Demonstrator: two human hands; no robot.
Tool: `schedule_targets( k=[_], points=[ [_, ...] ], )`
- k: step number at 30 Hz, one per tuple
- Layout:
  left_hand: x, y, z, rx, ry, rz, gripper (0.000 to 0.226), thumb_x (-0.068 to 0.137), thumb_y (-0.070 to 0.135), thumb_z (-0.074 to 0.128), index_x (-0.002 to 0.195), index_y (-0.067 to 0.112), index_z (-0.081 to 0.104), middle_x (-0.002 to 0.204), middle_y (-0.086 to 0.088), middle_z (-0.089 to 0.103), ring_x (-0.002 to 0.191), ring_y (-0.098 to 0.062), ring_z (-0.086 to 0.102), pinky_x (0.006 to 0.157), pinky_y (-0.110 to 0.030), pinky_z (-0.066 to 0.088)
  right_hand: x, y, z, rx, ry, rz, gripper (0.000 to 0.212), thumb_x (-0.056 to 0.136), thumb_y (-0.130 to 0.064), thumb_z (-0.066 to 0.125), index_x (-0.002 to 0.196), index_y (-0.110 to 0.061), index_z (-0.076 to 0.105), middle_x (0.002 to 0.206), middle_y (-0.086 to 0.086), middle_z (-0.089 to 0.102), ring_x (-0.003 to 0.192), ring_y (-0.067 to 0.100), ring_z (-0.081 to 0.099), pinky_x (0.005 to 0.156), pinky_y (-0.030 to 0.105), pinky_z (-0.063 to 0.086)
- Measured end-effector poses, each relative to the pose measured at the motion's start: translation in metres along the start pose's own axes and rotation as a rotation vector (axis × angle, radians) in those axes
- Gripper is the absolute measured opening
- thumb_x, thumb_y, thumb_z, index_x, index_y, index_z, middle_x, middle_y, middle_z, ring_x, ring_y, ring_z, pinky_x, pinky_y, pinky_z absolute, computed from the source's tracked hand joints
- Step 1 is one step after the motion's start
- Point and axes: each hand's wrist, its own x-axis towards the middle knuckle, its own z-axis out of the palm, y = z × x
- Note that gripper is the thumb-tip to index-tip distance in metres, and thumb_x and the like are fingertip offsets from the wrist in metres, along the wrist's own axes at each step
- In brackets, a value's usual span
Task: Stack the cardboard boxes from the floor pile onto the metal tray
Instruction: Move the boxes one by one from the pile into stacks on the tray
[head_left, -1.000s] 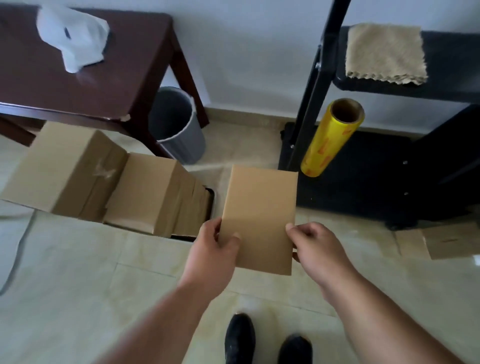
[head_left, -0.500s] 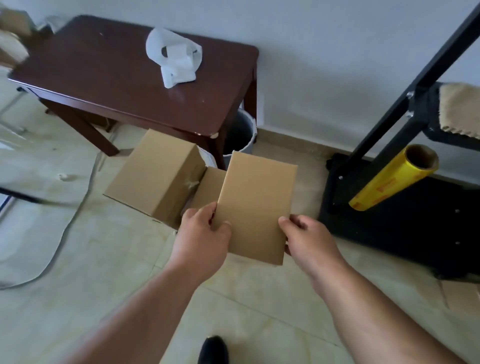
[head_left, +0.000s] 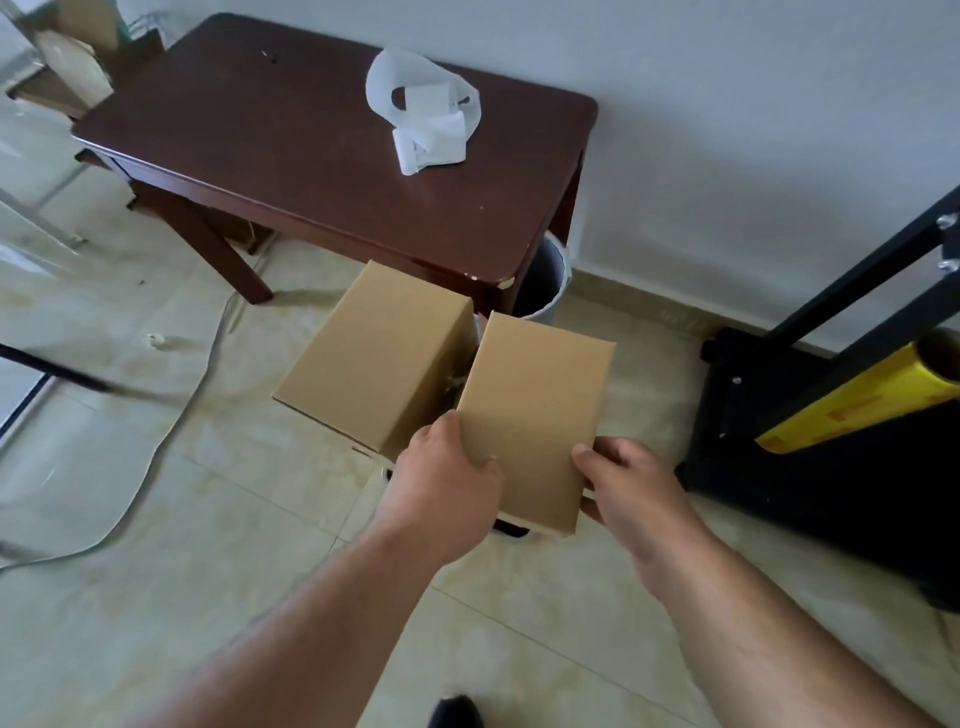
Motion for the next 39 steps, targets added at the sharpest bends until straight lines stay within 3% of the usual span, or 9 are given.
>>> schedule_targets(
  k=[4, 13, 16, 18, 20, 24, 26, 29, 39],
  points=[
    [0.002, -0.003, -0.001, -0.039, 0.017, 0.009, 0.052, 0.095, 0.033, 0.053, 0.145, 0.027, 0.043, 0.123, 0.013, 0.041, 0.111, -0.014, 0.048, 0.091, -0.033, 0.047, 0.002, -0.001, 0.004, 0.029, 0.004, 0.009, 0.027, 0.097, -0.032, 0.065, 0.122, -0.023, 0.069, 0.109, -0.007, 0.075, 0.099, 0.013, 0.072, 0.099, 0.045, 0.057],
    [0.000, -0.006, -0.006, -0.045, 0.038, 0.032, 0.053, 0.100, 0.032, 0.053, 0.151, 0.022, 0.040, 0.148, 0.009, 0.039, 0.117, -0.011, 0.041, 0.088, -0.024, 0.035, 0.003, 0.000, 0.019, 0.040, 0.016, -0.007, 0.030, 0.090, -0.037, 0.066, 0.115, -0.024, 0.071, 0.106, -0.010, 0.077, 0.101, 0.011, 0.073, 0.097, 0.046, 0.058],
    [-0.003, -0.009, -0.004, -0.063, 0.091, 0.081, 0.045, 0.101, 0.030, 0.052, 0.145, 0.020, 0.046, 0.126, 0.020, 0.037, 0.103, -0.002, 0.037, 0.070, -0.008, 0.035, 0.003, 0.001, 0.022, 0.034, 0.009, -0.004, 0.038, 0.083, -0.043, 0.064, 0.117, -0.025, 0.070, 0.107, -0.010, 0.077, 0.101, 0.012, 0.073, 0.097, 0.046, 0.058],
    [-0.009, -0.015, 0.000, -0.061, 0.139, 0.142, 0.046, 0.102, 0.029, 0.053, 0.146, 0.022, 0.048, 0.128, 0.027, 0.038, 0.111, 0.004, 0.040, 0.078, 0.002, 0.032, 0.002, 0.002, 0.024, 0.024, 0.003, 0.000, 0.040, 0.084, -0.044, 0.063, 0.119, -0.025, 0.069, 0.108, -0.010, 0.077, 0.103, 0.011, 0.072, 0.098, 0.046, 0.058],
    [-0.023, -0.022, 0.008, -0.118, 0.196, 0.189, 0.044, 0.101, 0.029, 0.055, 0.145, 0.029, 0.052, 0.146, 0.028, 0.041, 0.128, 0.009, 0.043, 0.097, -0.003, 0.032, 0.002, 0.002, 0.025, -0.013, 0.029, -0.009, 0.037, 0.087, -0.045, 0.062, 0.117, -0.025, 0.068, 0.108, -0.010, 0.075, 0.102, 0.012, 0.071, 0.096, 0.046, 0.058],
    [-0.047, -0.046, 0.031, -0.357, 0.202, 0.025, 0.018, 0.098, 0.020, 0.059, 0.106, 0.033, 0.067, 0.111, 0.021, 0.065, 0.102, 0.007, 0.061, 0.078, -0.007, 0.048, 0.001, -0.002, 0.024, -0.033, 0.084, 0.002, 0.042, 0.082, -0.054, 0.060, 0.111, -0.025, 0.067, 0.104, -0.008, 0.074, 0.099, 0.017, 0.071, 0.093, 0.048, 0.059],
    [-0.046, -0.054, 0.034, -0.519, 0.095, -0.217, 0.019, 0.098, 0.021, 0.060, 0.113, 0.032, 0.066, 0.111, 0.014, 0.069, 0.093, 0.001, 0.064, 0.075, -0.011, 0.053, 0.001, -0.003, 0.024, -0.034, 0.081, 0.006, 0.052, 0.075, -0.058, 0.059, 0.115, -0.026, 0.067, 0.106, -0.008, 0.074, 0.101, 0.017, 0.071, 0.095, 0.048, 0.058],
    [-0.033, -0.060, 0.032, -0.775, -0.030, -0.451, 0.038, 0.097, 0.019, 0.064, 0.134, 0.022, 0.059, 0.122, 0.003, 0.067, 0.100, -0.011, 0.067, 0.105, -0.040, 0.053, 0.001, -0.003, 0.023, -0.042, 0.082, 0.005, 0.067, 0.067, -0.066, 0.059, 0.122, -0.027, 0.066, 0.111, -0.011, 0.074, 0.106, 0.016, 0.070, 0.097, 0.047, 0.057],
    [-0.015, -0.059, 0.029, -0.931, -0.111, -0.450, 0.063, 0.094, 0.007, 0.061, 0.154, 0.015, 0.043, 0.143, -0.005, 0.059, 0.125, -0.016, 0.060, 0.110, -0.040, 0.050, 0.002, -0.005, 0.029, 0.006, 0.102, 0.012, 0.087, 0.050, -0.070, 0.060, 0.125, -0.027, 0.066, 0.111, -0.009, 0.075, 0.106, 0.017, 0.071, 0.099, 0.046, 0.056]
  ],
)
